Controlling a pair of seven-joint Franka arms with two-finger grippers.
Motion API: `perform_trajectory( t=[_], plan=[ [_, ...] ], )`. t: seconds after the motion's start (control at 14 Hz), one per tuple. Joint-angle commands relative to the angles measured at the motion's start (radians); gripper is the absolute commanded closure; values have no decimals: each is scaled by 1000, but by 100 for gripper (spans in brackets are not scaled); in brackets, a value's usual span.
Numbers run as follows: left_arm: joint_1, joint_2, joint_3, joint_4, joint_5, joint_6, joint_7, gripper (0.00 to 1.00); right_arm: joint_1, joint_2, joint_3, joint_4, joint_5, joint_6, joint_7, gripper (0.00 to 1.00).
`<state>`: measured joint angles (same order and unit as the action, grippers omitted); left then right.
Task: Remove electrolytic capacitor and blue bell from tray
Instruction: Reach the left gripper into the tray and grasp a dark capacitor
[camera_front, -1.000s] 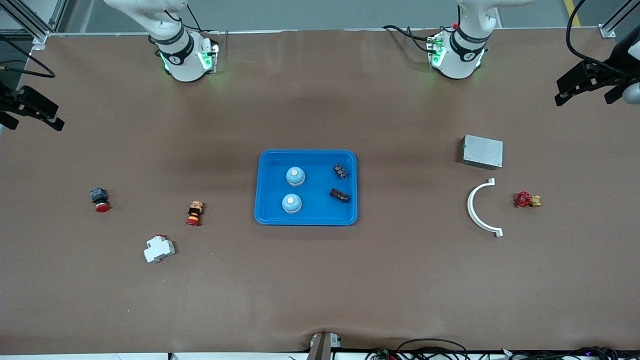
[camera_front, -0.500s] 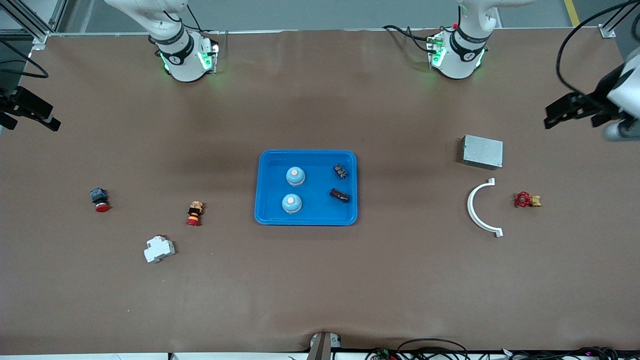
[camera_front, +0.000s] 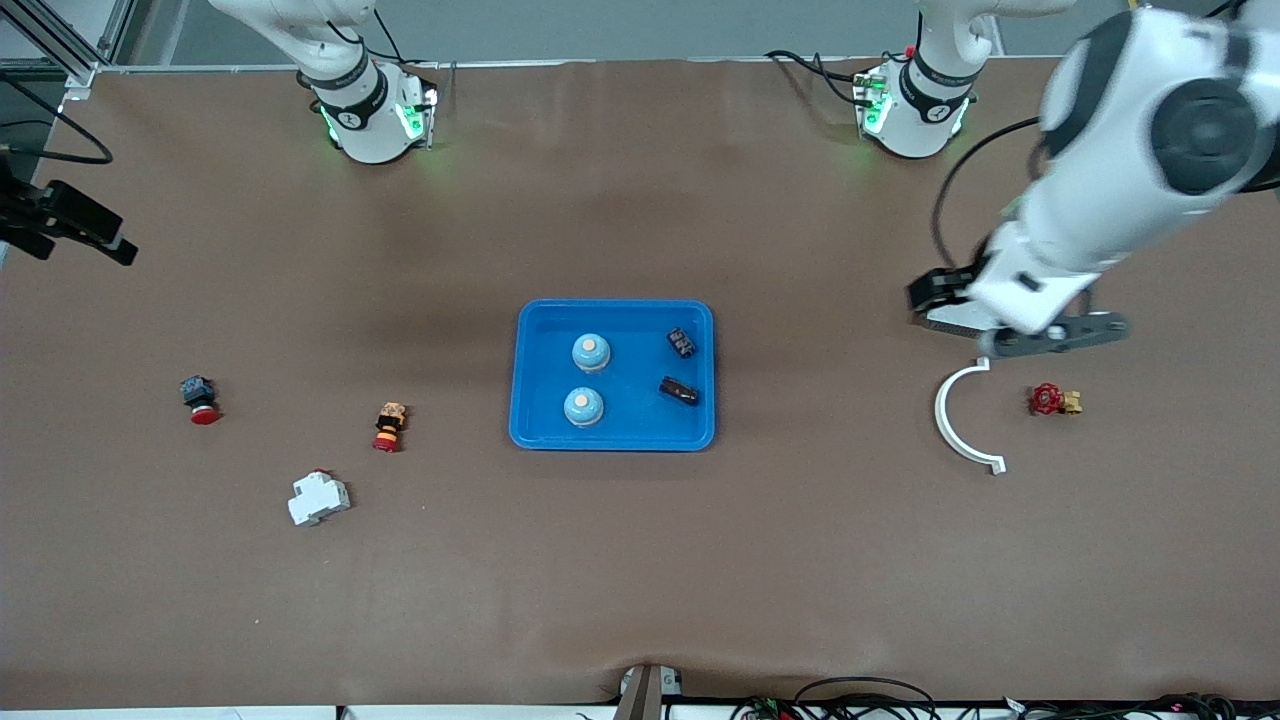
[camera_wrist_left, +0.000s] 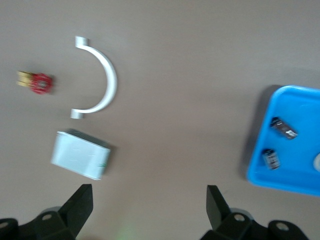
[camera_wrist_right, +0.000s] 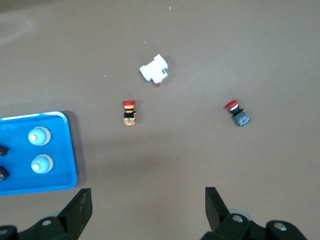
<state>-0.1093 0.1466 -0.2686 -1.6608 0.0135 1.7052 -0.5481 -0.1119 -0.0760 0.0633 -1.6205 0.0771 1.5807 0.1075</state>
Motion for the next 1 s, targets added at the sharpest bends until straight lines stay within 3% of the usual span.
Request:
perform_trajectory(
  t=[0.0,0.36,0.43,0.71,0.79,0.93],
  plan=[
    [-22,31,-69,-85,-13,140,-195,0,75,-70,9,-154,13,108,136,0],
    [-170,178,-78,-97,3,318,-547,0,297,-77,9,-448,13,427,465,0],
    [-202,223,-77,-96,16,368,-597,10,354,-74,9,-507,10,500,541,0],
    [-292,381,-77,-90,92,559,-857,25,529,37,9,-552,-13,649,826,0],
    [-303,413,-75,-86,115,588,-915,38,567,71,9,-556,-28,691,886,0],
    [-317,464,-77,-85,175,632,-1012,40,639,137,9,-556,-100,763,1041,0]
  ],
)
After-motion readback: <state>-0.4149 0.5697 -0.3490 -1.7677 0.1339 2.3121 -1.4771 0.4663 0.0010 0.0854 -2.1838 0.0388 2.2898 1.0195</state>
